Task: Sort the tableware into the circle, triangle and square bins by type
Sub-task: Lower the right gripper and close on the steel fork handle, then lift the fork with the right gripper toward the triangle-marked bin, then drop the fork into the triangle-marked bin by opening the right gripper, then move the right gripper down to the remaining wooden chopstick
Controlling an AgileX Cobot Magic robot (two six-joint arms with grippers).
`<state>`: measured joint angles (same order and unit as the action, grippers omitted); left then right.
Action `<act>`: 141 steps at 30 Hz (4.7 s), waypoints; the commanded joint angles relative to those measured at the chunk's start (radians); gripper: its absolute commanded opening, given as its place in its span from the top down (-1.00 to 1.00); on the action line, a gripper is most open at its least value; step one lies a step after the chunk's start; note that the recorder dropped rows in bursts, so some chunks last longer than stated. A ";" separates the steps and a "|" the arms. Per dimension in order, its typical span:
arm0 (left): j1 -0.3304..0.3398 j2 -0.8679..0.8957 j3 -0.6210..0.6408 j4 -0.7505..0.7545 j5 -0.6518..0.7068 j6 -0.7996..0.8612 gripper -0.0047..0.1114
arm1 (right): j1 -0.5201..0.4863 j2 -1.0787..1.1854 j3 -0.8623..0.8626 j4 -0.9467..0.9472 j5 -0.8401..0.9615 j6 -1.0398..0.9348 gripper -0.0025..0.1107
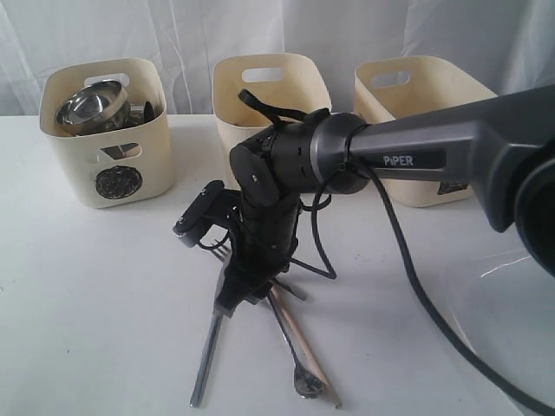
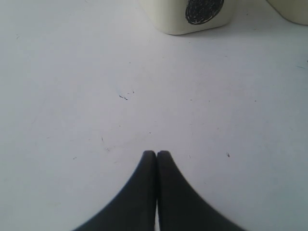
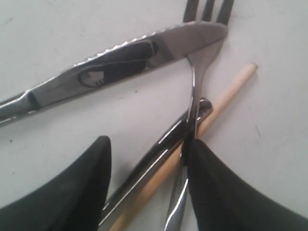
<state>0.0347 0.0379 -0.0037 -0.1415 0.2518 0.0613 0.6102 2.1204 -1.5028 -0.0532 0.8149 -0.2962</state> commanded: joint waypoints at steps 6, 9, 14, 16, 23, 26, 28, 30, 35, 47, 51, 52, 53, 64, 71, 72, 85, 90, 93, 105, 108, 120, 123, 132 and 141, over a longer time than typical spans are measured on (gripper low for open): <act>0.003 0.001 0.004 -0.014 0.003 0.000 0.92 | -0.066 -0.002 -0.002 0.009 -0.023 0.171 0.12; 0.003 0.001 0.004 -0.014 0.003 0.000 0.92 | -0.087 -0.002 -0.002 0.063 -0.013 0.158 0.12; 0.003 0.001 0.004 -0.014 0.003 0.000 0.92 | -0.092 -0.002 -0.002 0.174 0.012 -0.001 0.34; 0.003 0.001 0.004 -0.014 0.003 0.000 0.92 | -0.092 -0.002 -0.002 0.215 0.014 -0.046 0.44; 0.003 0.001 0.004 -0.014 0.003 0.000 0.92 | -0.092 -0.002 -0.002 0.229 0.003 -0.049 0.55; 0.003 0.001 0.004 -0.014 0.003 0.000 0.92 | -0.092 0.000 -0.002 0.229 -0.008 -0.049 0.55; 0.003 0.001 0.004 -0.014 0.003 0.000 0.92 | -0.092 0.000 -0.002 0.229 -0.023 -0.049 0.55; 0.003 0.001 0.004 -0.014 0.003 0.000 0.92 | -0.092 0.000 -0.002 0.229 -0.039 -0.049 0.55; 0.003 0.001 0.004 -0.014 0.003 0.000 0.92 | -0.092 -0.017 -0.002 0.210 -0.054 -0.049 0.44; 0.003 0.001 0.004 -0.014 0.003 0.000 0.92 | -0.092 0.029 -0.002 0.132 -0.003 -0.083 0.06; 0.003 0.001 0.004 -0.014 0.003 0.000 0.92 | -0.092 0.036 -0.002 0.132 0.006 -0.085 0.23; 0.003 0.001 0.004 -0.014 0.003 0.000 0.92 | -0.092 0.036 -0.002 0.132 0.006 -0.085 0.33; 0.003 0.001 0.004 -0.014 0.003 0.000 0.92 | -0.092 0.036 -0.002 0.132 0.006 -0.085 0.44; 0.003 0.001 0.004 -0.014 0.003 0.000 0.92 | -0.092 0.036 -0.002 0.132 0.013 -0.085 0.96; 0.003 0.001 0.004 -0.014 0.003 0.000 0.92 | -0.092 0.013 -0.002 0.132 0.003 -0.085 0.96; 0.003 0.001 0.004 -0.014 0.003 0.000 0.92 | -0.092 0.005 -0.002 0.132 -0.007 -0.085 0.96; 0.003 0.001 0.004 -0.014 0.003 0.000 0.92 | -0.092 -0.053 -0.002 0.132 -0.057 -0.085 0.96; 0.003 0.001 0.004 -0.014 0.003 0.000 0.92 | -0.092 -0.053 -0.002 0.134 -0.046 -0.085 0.96; 0.003 0.001 0.004 -0.014 0.003 0.000 0.92 | -0.092 -0.059 -0.002 0.120 -0.030 -0.057 0.96; 0.003 0.001 0.004 -0.014 0.003 0.000 0.92 | -0.116 -0.271 -0.010 0.116 -0.537 0.180 0.96; 0.003 0.001 0.004 -0.014 0.003 0.000 0.92 | -0.136 -0.266 -0.010 0.116 -0.776 0.238 0.96; 0.003 0.001 0.004 -0.014 0.003 0.000 0.92 | -0.244 -0.043 -0.013 0.116 -1.334 0.185 0.95; 0.003 0.001 0.004 -0.014 0.003 0.000 0.92 | -0.272 0.040 -0.039 0.116 -1.323 0.192 0.75; 0.003 0.001 0.004 -0.014 0.003 0.000 0.92 | -0.281 -0.053 -0.063 0.116 -0.948 0.195 0.28; 0.003 0.001 0.004 -0.014 0.003 0.000 0.92 | -0.282 -0.273 -0.004 0.108 0.089 -0.281 0.70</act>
<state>0.0347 0.0379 -0.0037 -0.1415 0.2518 0.0613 0.3349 1.8523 -1.5359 0.0661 0.8108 -0.4050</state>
